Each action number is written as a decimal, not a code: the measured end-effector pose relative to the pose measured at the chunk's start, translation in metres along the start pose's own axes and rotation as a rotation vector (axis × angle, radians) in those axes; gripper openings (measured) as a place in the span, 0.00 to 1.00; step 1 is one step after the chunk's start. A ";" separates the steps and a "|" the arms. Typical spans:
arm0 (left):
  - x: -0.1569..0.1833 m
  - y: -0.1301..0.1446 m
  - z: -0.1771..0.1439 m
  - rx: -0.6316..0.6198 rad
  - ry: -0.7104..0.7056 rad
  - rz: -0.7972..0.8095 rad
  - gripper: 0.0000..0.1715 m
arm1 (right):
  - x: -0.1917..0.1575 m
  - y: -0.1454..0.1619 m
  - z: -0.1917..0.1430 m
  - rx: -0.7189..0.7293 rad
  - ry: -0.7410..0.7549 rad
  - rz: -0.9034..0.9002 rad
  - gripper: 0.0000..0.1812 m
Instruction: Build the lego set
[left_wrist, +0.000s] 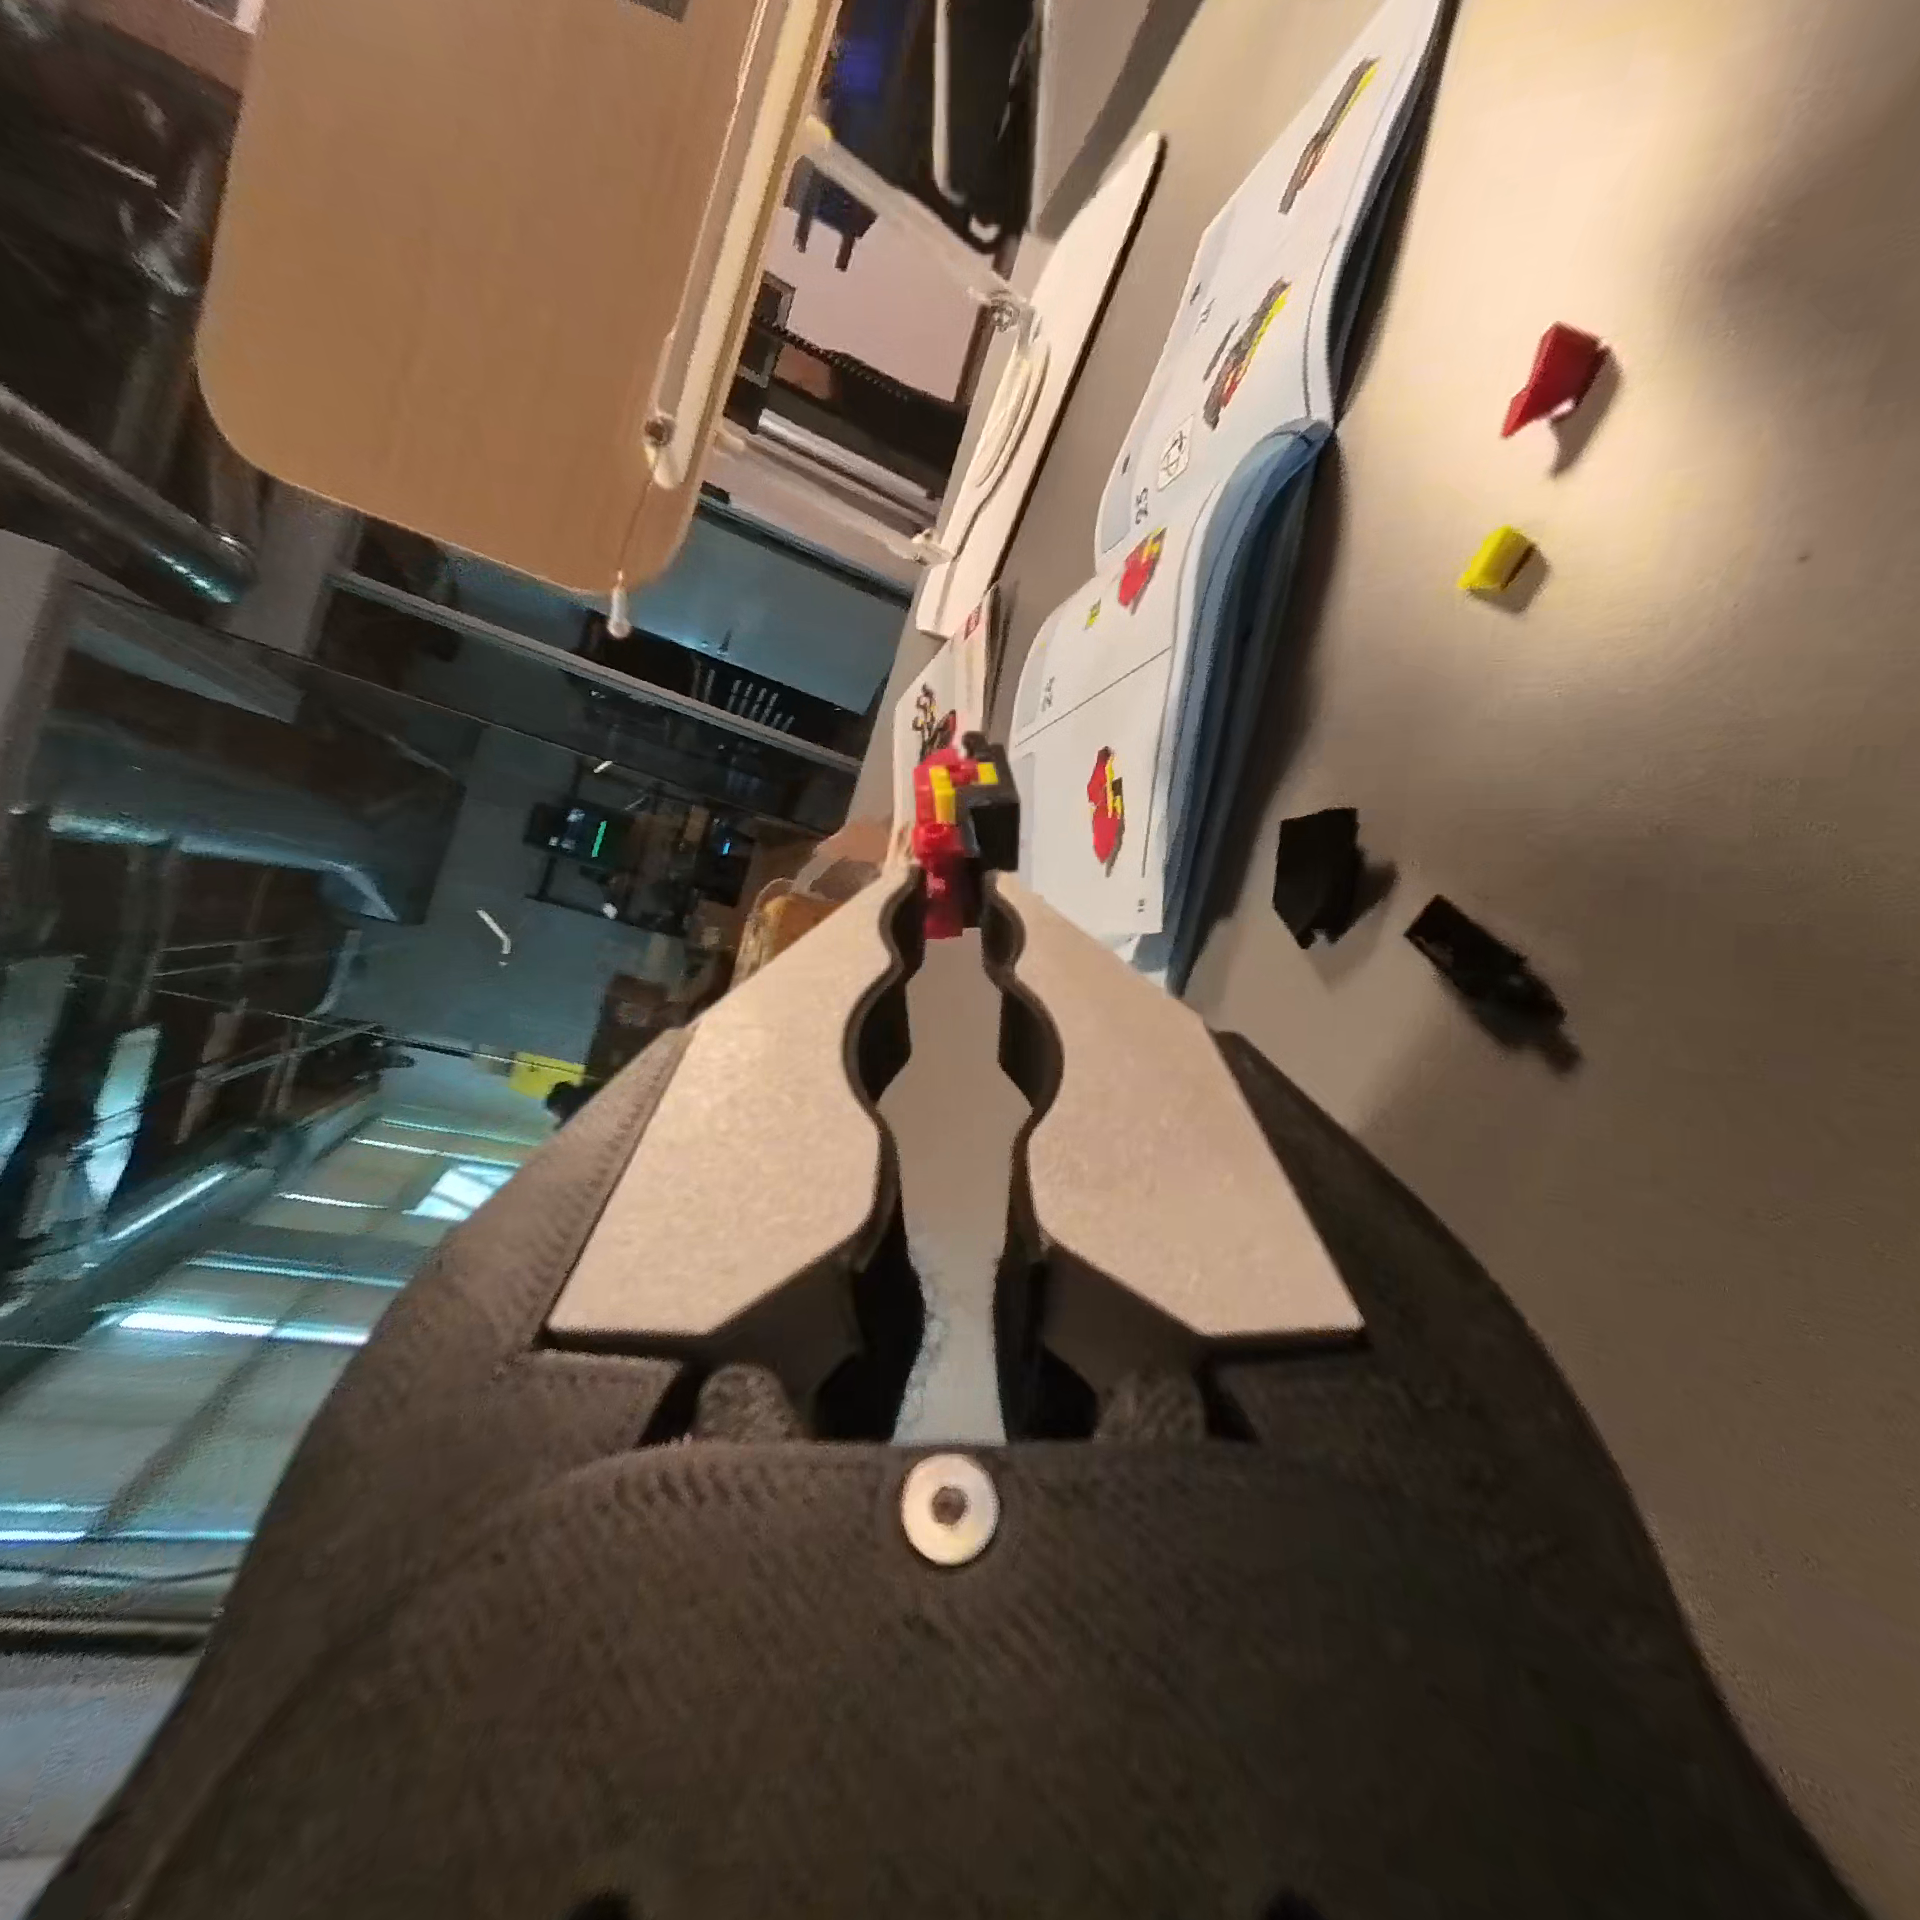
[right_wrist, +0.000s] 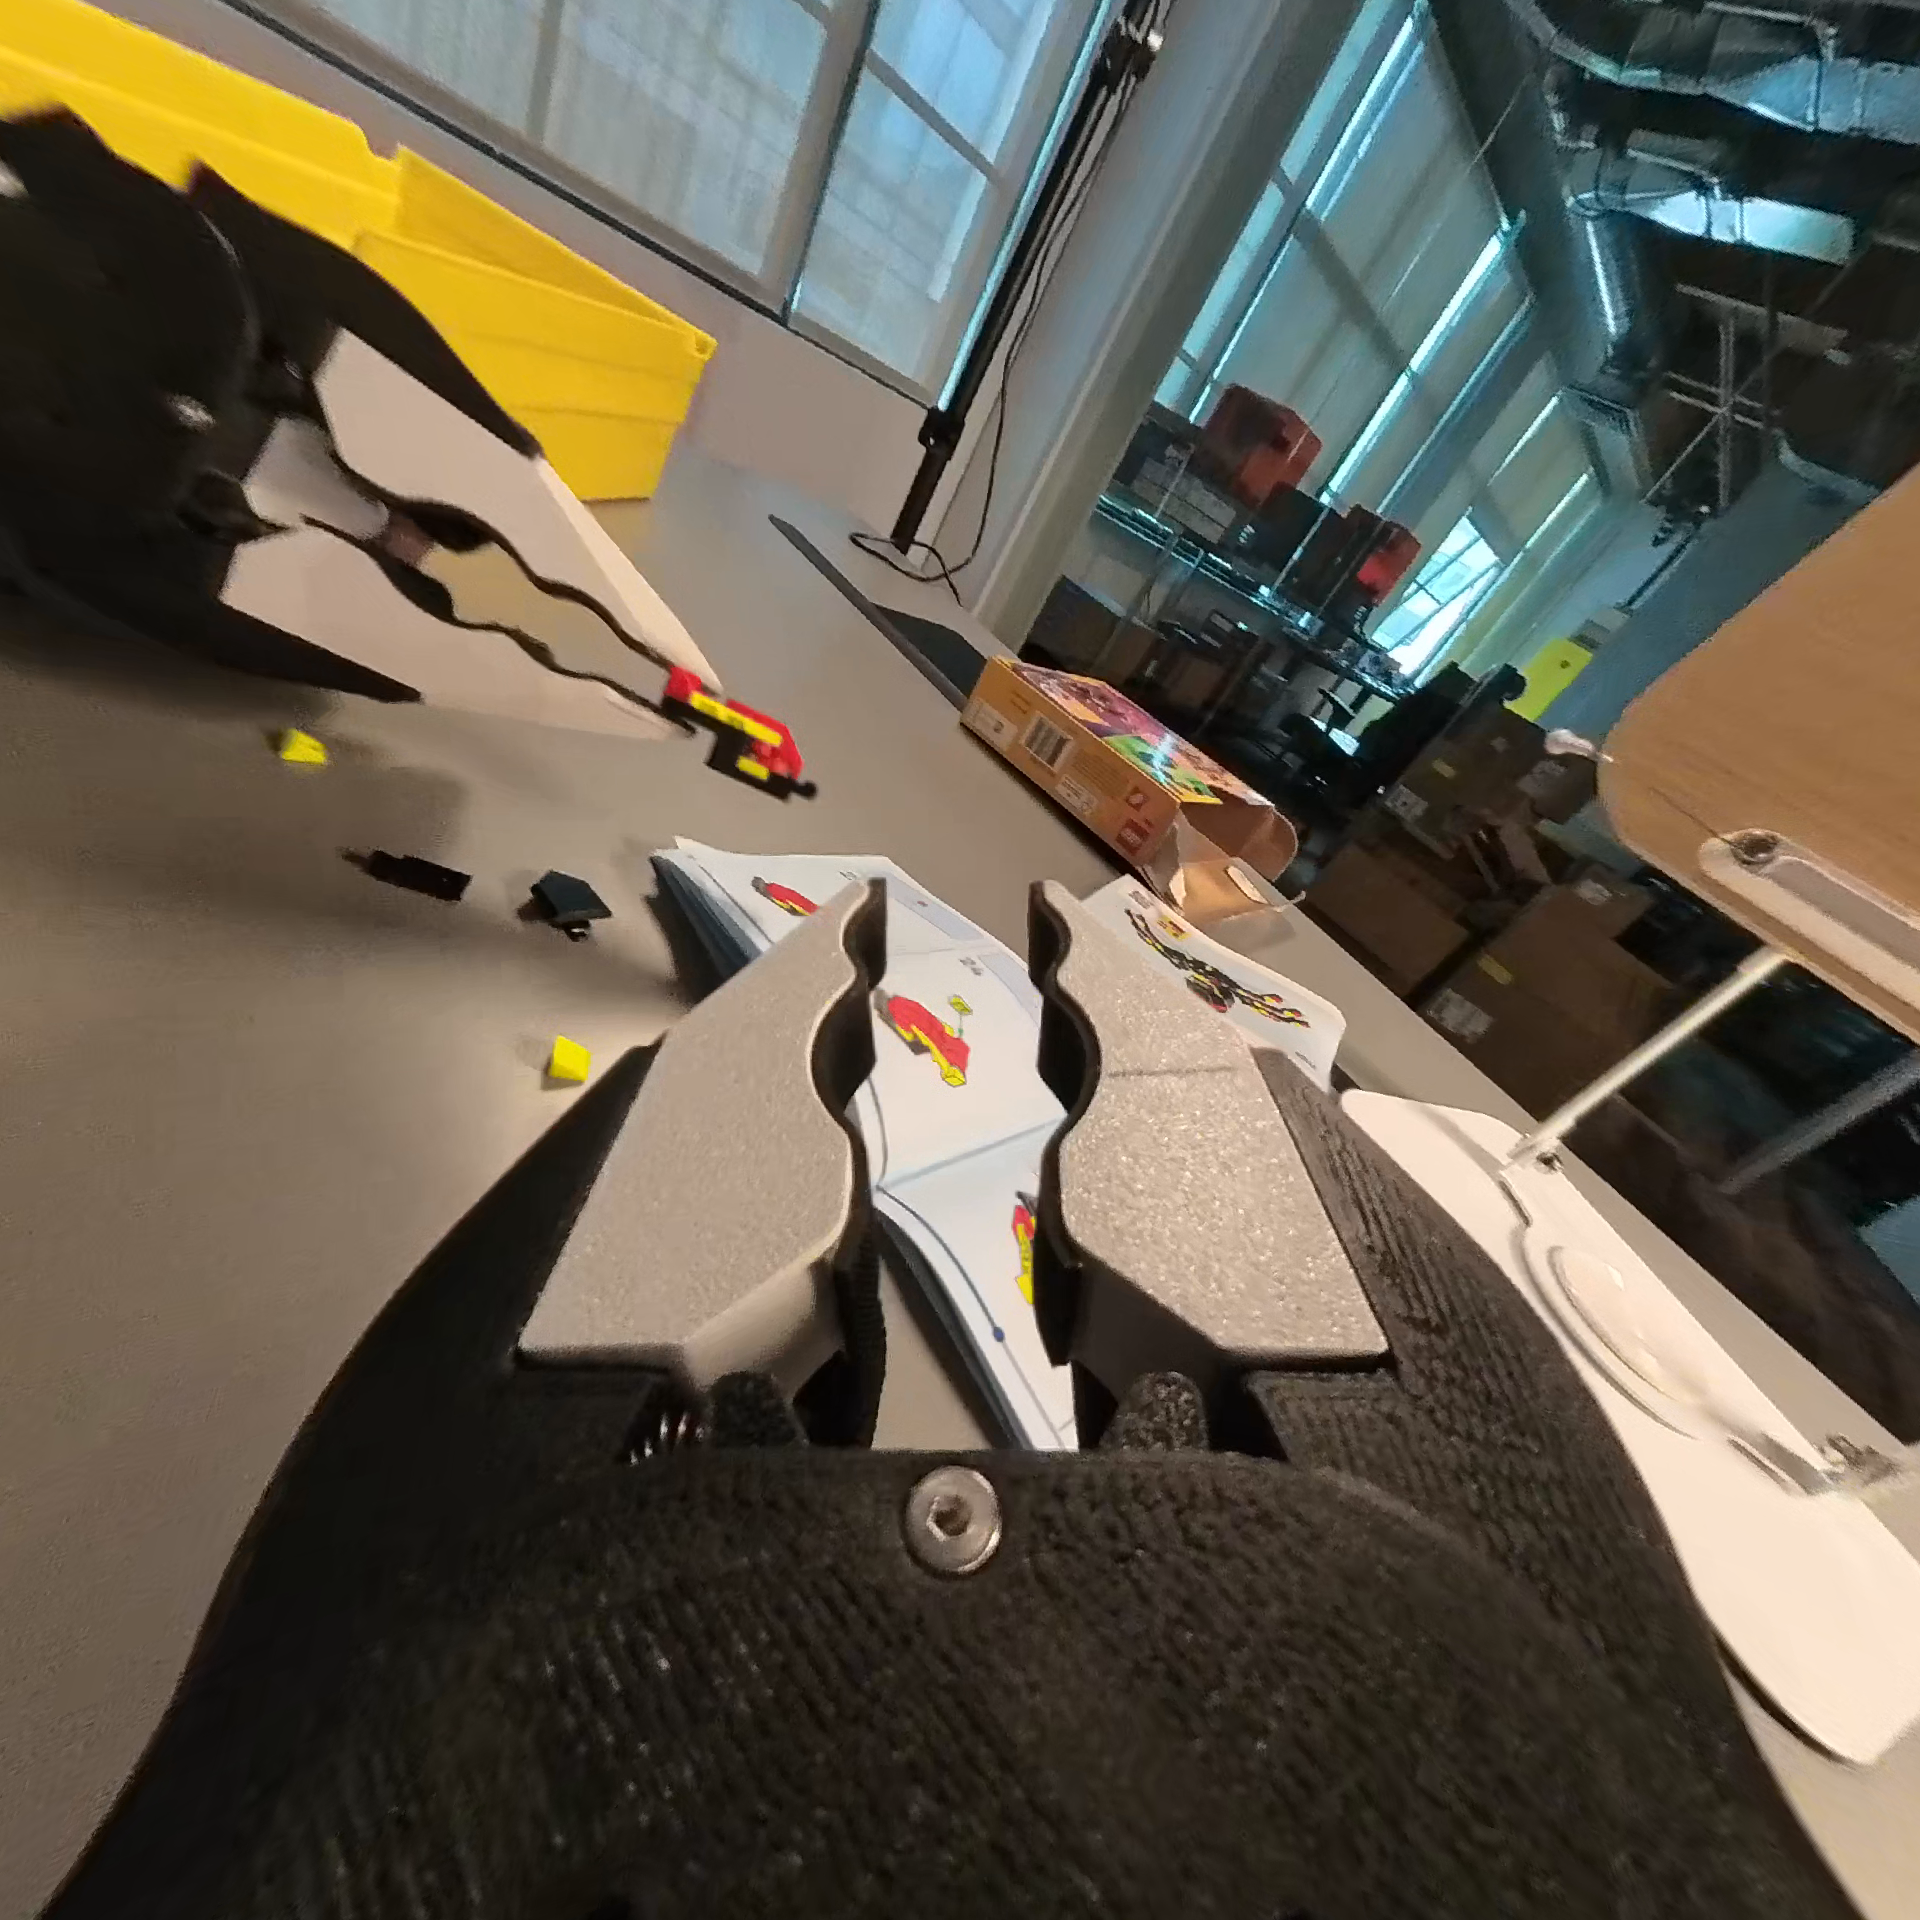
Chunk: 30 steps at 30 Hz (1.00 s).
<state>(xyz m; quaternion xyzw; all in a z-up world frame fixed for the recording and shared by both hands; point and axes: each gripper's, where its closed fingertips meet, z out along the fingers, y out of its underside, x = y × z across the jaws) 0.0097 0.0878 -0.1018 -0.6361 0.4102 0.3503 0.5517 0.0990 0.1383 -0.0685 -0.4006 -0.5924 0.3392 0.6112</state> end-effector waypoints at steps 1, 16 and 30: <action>0.001 0.000 0.003 0.014 0.015 -0.019 0.05 | -0.002 -0.002 -0.001 0.013 -0.013 0.005 0.14; 0.022 -0.011 0.010 0.161 0.249 -0.144 0.05 | -0.089 0.025 0.009 -0.289 -0.519 0.073 0.09; 0.028 -0.010 0.007 0.159 0.306 -0.179 0.05 | -0.092 0.032 0.004 -0.370 -0.573 0.197 0.06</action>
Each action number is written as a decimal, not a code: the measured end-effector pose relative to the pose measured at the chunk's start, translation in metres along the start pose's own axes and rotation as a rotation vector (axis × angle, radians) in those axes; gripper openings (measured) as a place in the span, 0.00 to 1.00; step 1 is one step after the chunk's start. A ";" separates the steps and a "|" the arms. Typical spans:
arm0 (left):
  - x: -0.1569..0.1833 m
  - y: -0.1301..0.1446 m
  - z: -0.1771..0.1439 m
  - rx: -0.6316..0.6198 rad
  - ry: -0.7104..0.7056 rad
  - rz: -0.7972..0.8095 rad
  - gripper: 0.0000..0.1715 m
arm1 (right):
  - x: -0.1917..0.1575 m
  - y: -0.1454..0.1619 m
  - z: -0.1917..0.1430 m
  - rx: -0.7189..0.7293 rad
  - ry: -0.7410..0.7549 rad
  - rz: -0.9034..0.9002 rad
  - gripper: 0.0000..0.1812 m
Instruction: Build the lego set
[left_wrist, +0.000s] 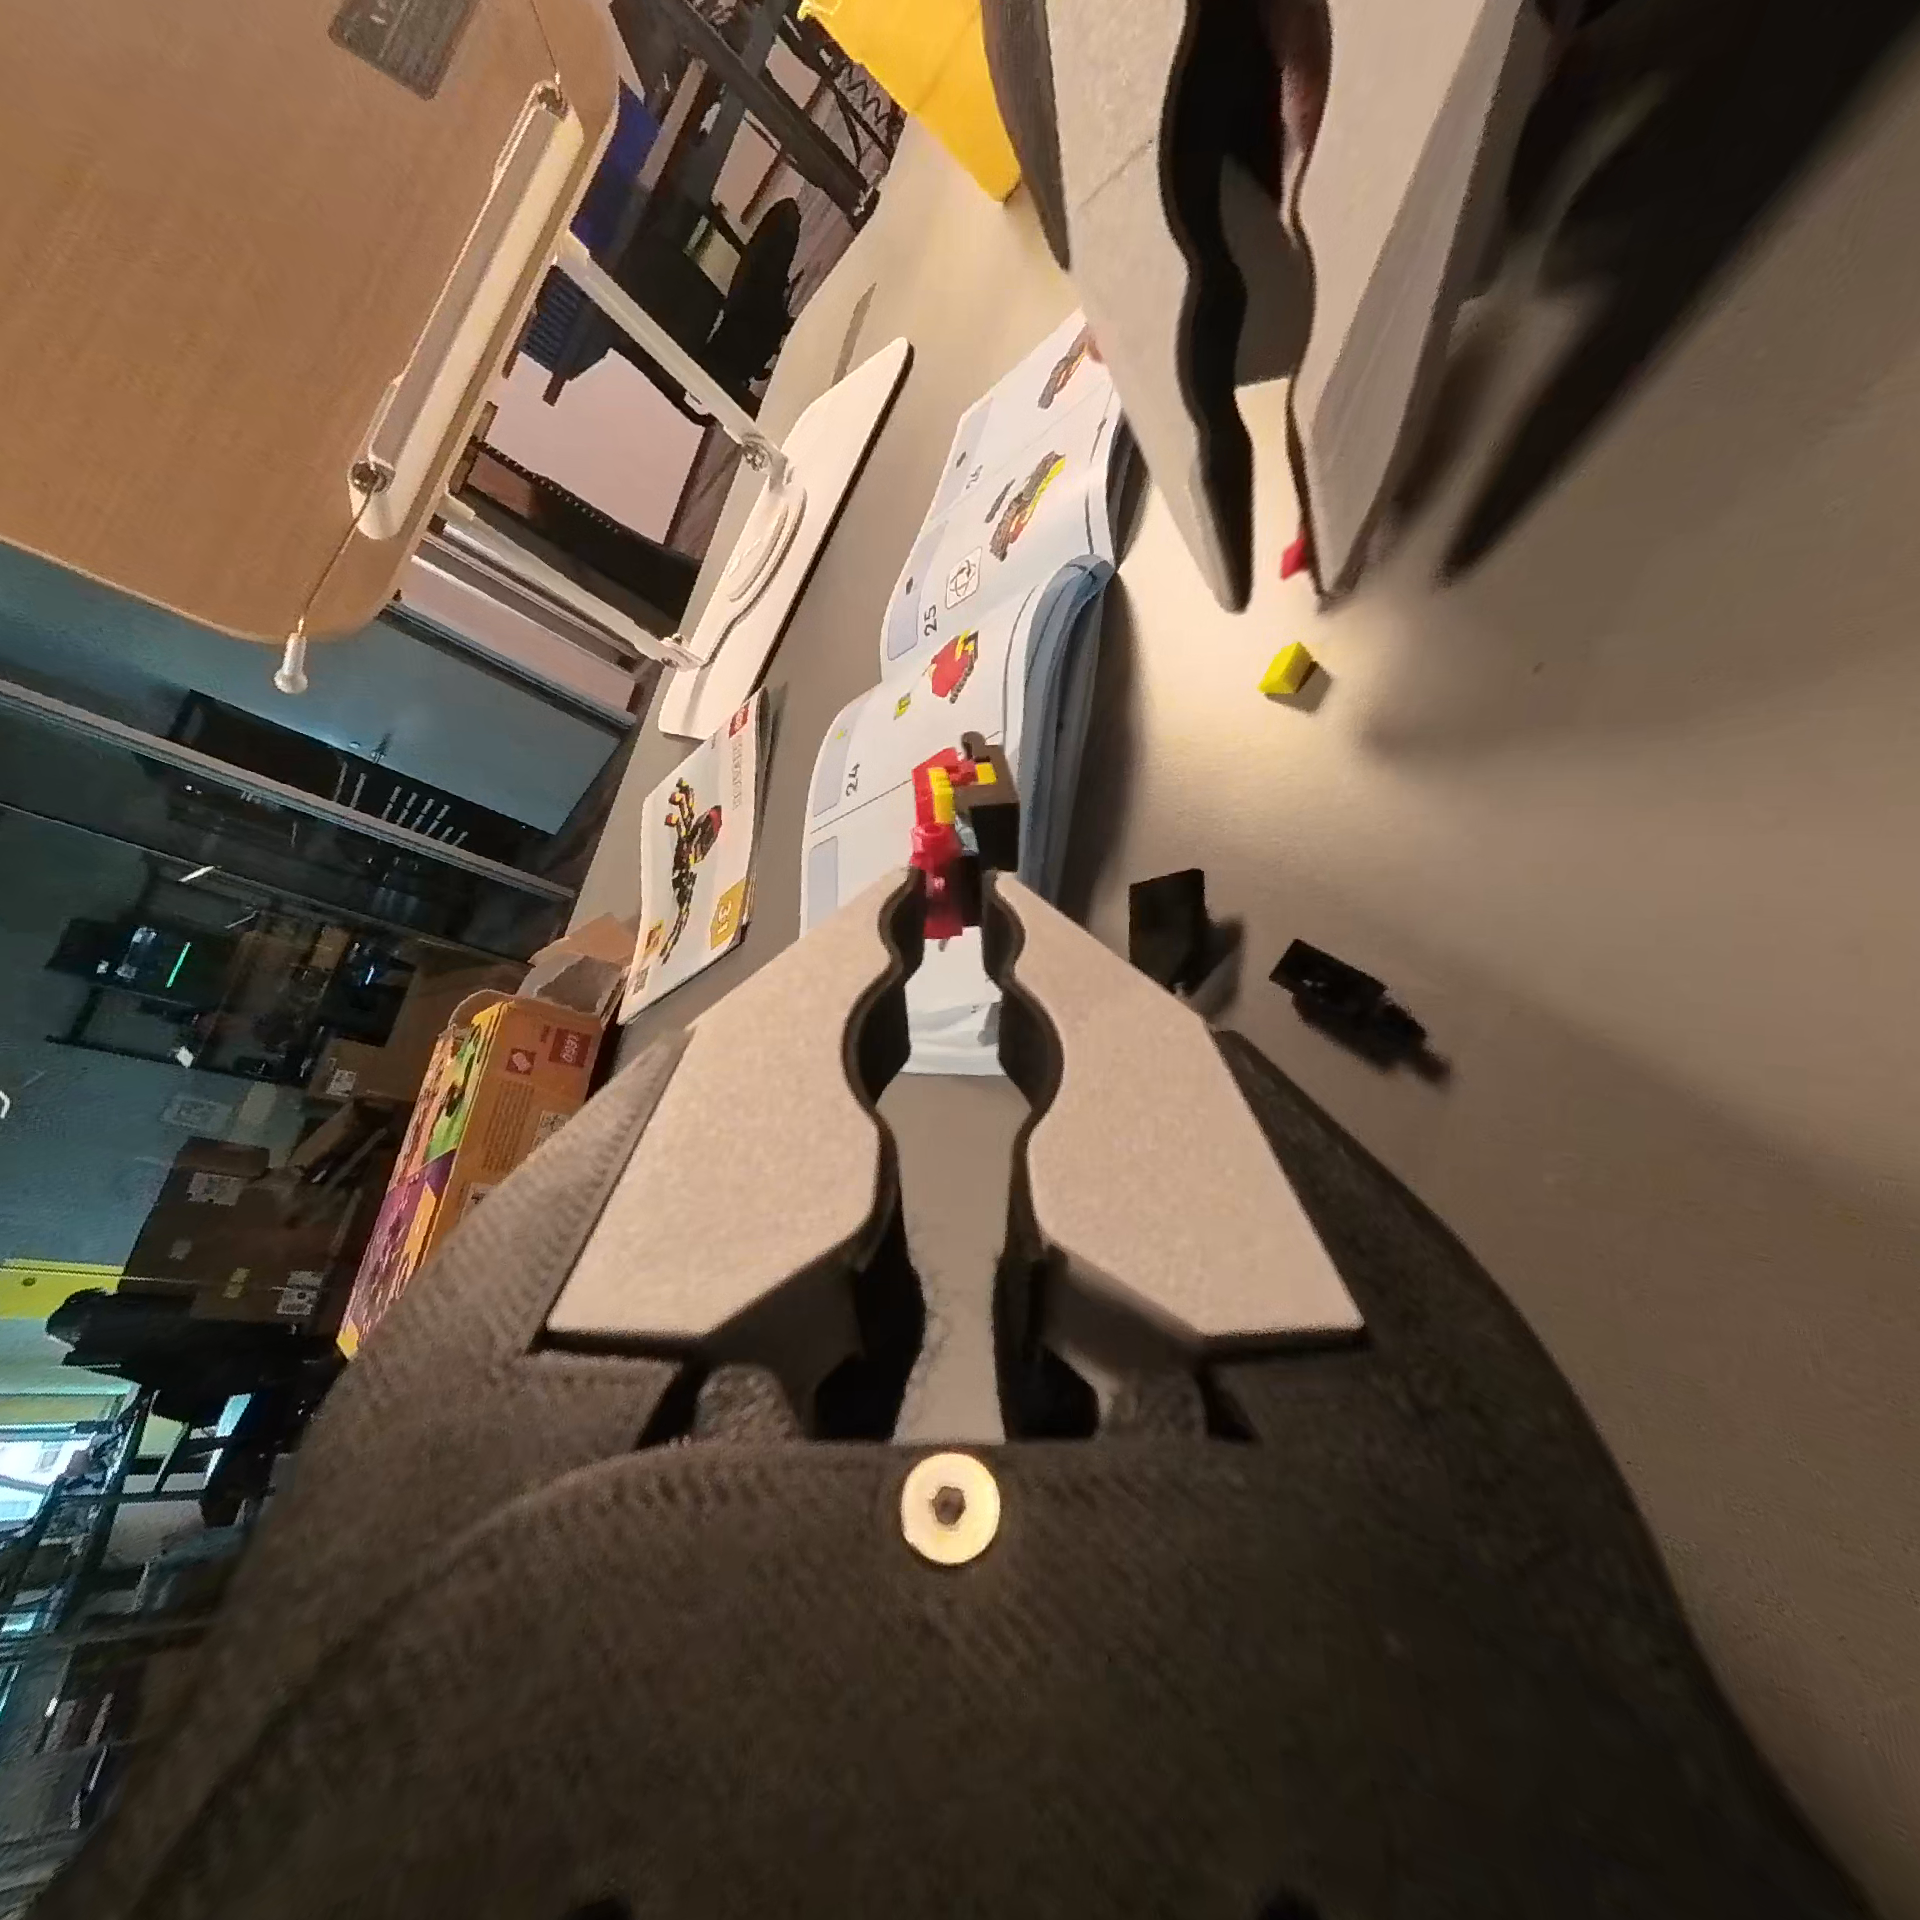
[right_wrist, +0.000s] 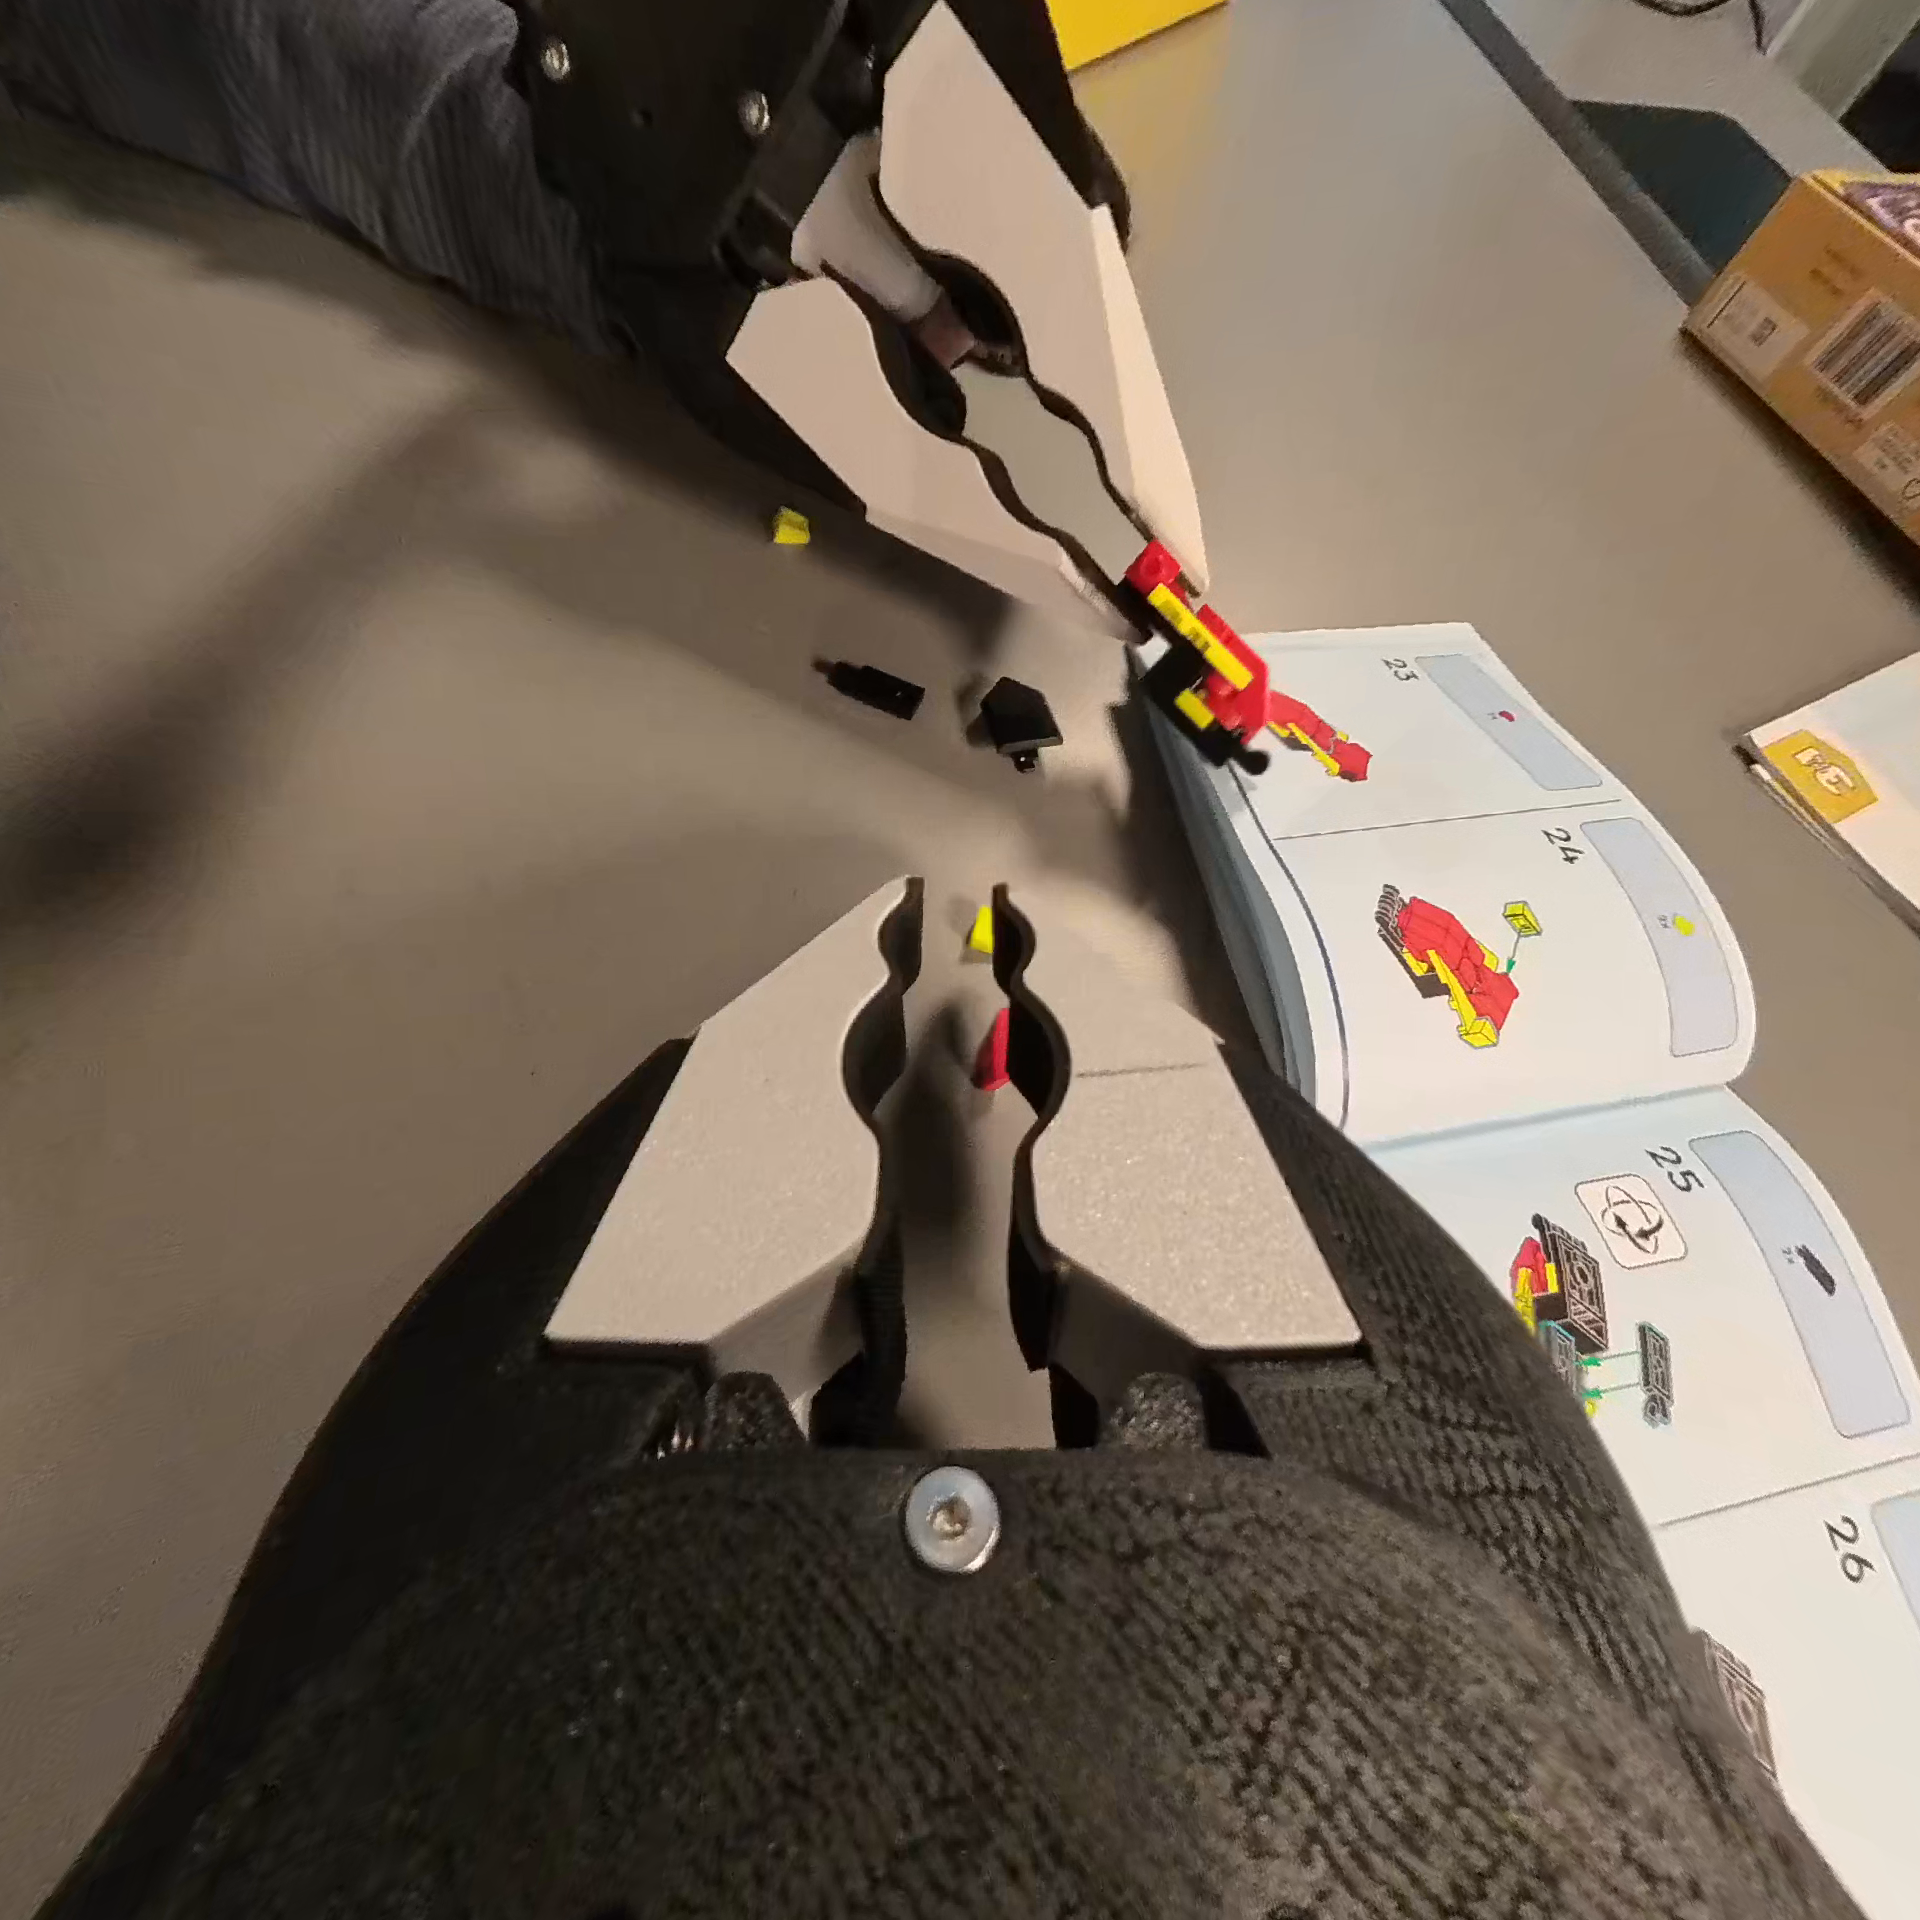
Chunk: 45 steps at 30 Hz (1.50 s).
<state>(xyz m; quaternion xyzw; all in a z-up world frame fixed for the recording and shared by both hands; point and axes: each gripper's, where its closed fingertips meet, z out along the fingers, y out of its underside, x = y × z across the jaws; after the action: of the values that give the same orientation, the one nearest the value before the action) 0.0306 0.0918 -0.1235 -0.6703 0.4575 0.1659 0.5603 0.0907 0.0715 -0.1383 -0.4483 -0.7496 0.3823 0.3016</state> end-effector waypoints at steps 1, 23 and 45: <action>0.001 0.000 0.000 0.000 0.003 0.001 0.05 | 0.001 -0.001 0.000 0.006 0.006 -0.001 0.06; 0.003 0.000 0.000 -0.004 0.015 0.008 0.05 | 0.018 0.023 -0.005 -0.110 0.094 -0.058 0.09; 0.007 0.001 0.004 -0.017 0.038 -0.008 0.05 | 0.007 0.016 0.010 -0.126 0.046 0.029 0.05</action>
<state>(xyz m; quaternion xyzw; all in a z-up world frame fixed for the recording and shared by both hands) 0.0345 0.0920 -0.1305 -0.6799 0.4638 0.1545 0.5466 0.0868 0.0795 -0.1568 -0.4859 -0.7585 0.3282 0.2844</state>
